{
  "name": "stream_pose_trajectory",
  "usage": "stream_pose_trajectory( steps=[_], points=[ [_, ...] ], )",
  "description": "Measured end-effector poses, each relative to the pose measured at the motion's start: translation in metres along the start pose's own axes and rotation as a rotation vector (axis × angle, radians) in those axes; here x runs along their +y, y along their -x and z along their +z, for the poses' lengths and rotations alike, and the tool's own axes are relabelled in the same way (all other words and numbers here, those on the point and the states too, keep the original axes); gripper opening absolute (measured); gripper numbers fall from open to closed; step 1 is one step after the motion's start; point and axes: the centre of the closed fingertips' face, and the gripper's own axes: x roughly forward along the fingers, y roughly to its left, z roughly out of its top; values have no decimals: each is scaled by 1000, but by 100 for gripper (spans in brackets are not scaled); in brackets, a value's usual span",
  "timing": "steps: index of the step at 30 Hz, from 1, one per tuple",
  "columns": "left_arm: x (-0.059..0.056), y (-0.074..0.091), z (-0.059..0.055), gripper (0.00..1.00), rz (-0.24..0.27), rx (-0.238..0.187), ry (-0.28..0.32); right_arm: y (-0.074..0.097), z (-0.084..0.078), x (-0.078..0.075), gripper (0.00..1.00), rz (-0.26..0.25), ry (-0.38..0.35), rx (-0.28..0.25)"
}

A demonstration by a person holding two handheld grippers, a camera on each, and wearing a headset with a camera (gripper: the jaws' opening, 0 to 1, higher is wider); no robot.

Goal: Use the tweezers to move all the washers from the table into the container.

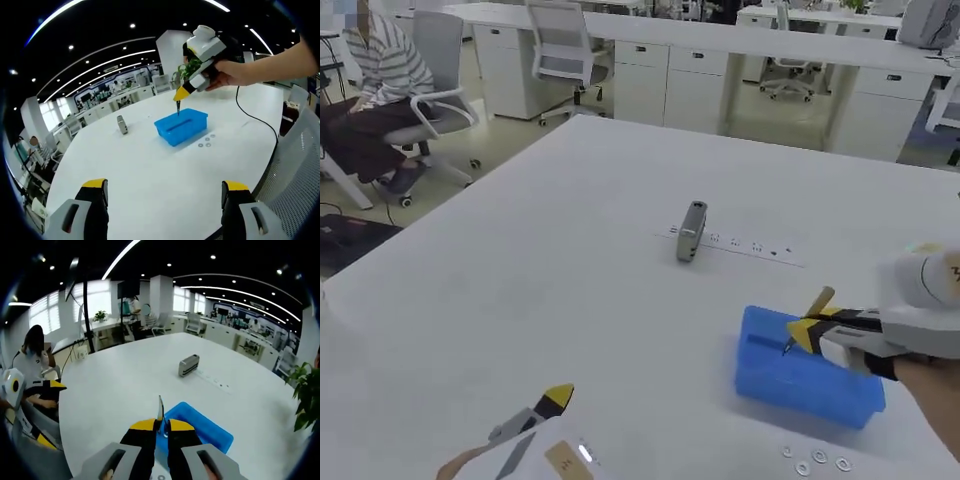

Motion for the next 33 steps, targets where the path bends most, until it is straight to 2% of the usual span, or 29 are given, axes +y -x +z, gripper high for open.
stream_pose_trajectory(
  steps=[7, 15, 23, 33],
  points=[
    [-1, 1, 1, 96, -2, -2, -5, 10, -9, 9, 4, 0, -8, 1],
    [-2, 1, 1, 95, -3, 1, -9, 12, -27, 15, 4, -1, -42, 14],
    [-1, 0, -1, 95, -2, 11, -8, 10, -49, 14, 4, -5, -86, 40],
    [0, 0, -3, 94, 6, 25, -9, 4, -69, 12, 4, -14, -110, 61]
  ],
)
